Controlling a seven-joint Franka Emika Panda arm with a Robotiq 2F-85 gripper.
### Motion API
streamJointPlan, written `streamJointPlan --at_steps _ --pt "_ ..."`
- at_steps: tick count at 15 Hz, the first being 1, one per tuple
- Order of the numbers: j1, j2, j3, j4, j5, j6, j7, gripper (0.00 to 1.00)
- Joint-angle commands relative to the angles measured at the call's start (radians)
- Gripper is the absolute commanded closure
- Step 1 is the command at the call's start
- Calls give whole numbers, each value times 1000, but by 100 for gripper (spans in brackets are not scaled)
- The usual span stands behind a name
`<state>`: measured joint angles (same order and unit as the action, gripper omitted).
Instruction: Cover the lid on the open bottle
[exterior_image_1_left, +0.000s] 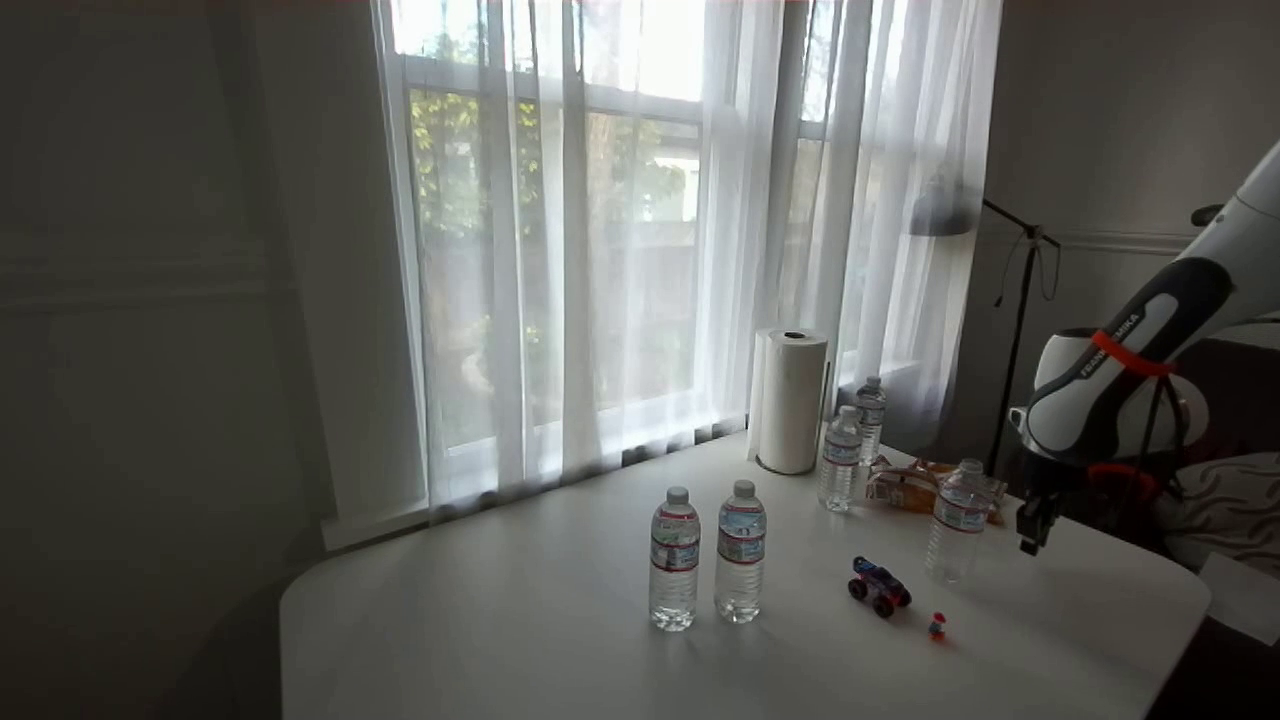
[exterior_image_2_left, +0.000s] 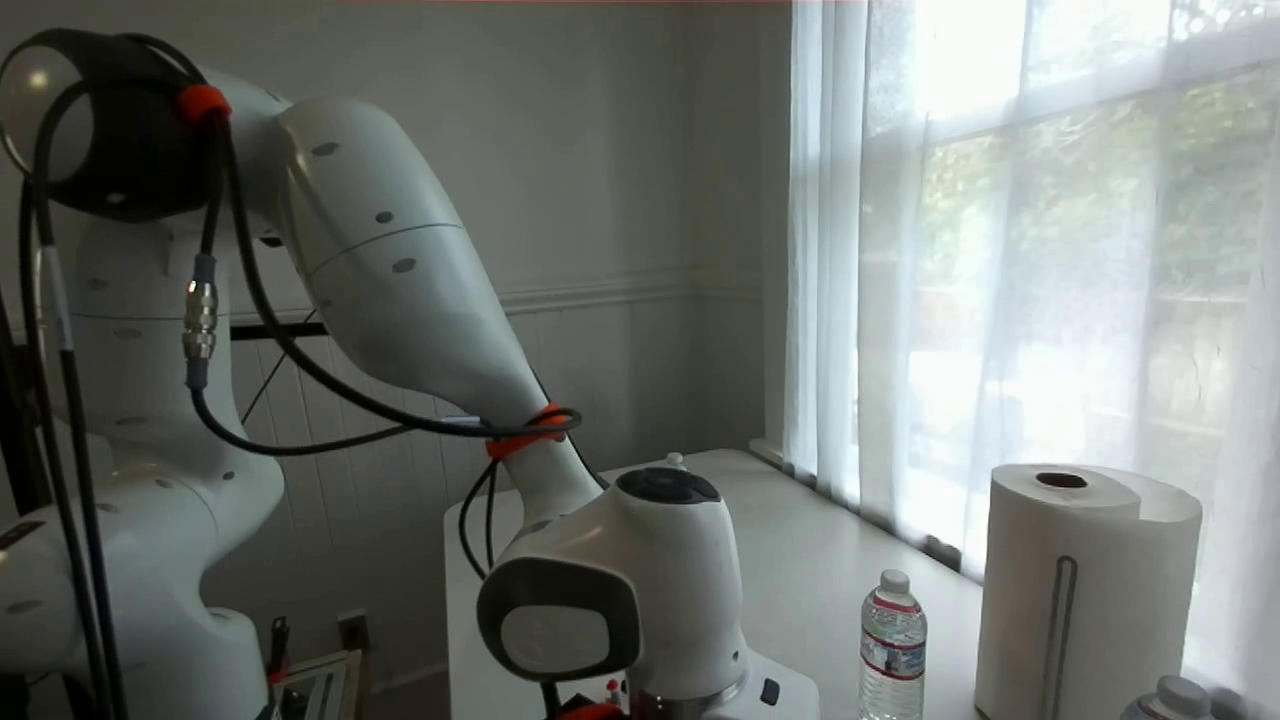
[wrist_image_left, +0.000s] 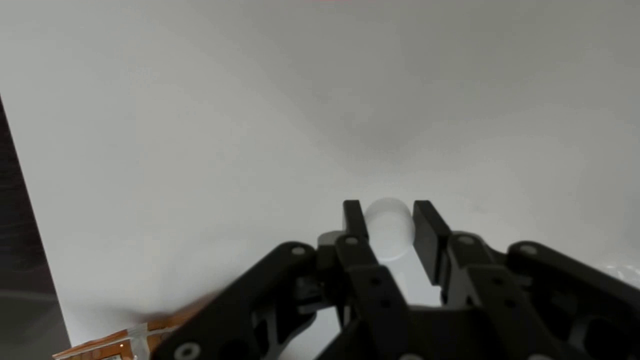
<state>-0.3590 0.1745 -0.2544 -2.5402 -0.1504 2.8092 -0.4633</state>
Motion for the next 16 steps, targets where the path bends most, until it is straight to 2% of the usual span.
streamJointPlan --at_steps 1,9,16 --pt "7 -70 -13 -28 -30 -38 -5 70" --pt "22 -157 -12 -37 -32 -101 -21 69" --pt "37 -232 -15 -42 -28 -149 -37 73"
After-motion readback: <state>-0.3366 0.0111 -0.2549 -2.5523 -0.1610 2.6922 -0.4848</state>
